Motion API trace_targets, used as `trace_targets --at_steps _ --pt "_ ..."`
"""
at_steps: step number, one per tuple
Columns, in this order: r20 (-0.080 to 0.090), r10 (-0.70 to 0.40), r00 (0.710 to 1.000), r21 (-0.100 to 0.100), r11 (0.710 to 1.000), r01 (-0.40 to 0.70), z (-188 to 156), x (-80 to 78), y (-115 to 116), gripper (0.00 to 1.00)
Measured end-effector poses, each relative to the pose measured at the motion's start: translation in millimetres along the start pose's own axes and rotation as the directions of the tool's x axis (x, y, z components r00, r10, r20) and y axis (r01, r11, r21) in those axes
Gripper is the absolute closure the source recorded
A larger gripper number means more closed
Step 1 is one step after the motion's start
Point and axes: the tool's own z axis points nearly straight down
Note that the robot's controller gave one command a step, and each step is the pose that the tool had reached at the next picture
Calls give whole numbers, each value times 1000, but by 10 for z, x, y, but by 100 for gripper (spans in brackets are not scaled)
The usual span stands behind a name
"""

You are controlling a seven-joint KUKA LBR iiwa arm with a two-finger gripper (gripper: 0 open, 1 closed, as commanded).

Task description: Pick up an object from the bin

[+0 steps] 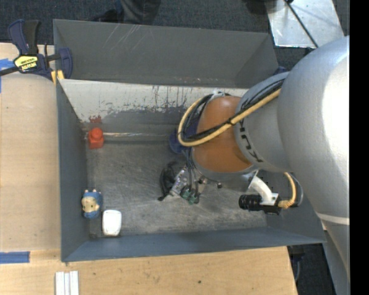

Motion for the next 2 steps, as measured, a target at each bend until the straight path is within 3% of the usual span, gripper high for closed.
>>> trace_targets --at_steps 1,2 --pt "-11 -2 1000 5 1000 2 -953 -39 22 100" --pt "-14 -5 1000 9 1000 5 -1053 -52 22 100"
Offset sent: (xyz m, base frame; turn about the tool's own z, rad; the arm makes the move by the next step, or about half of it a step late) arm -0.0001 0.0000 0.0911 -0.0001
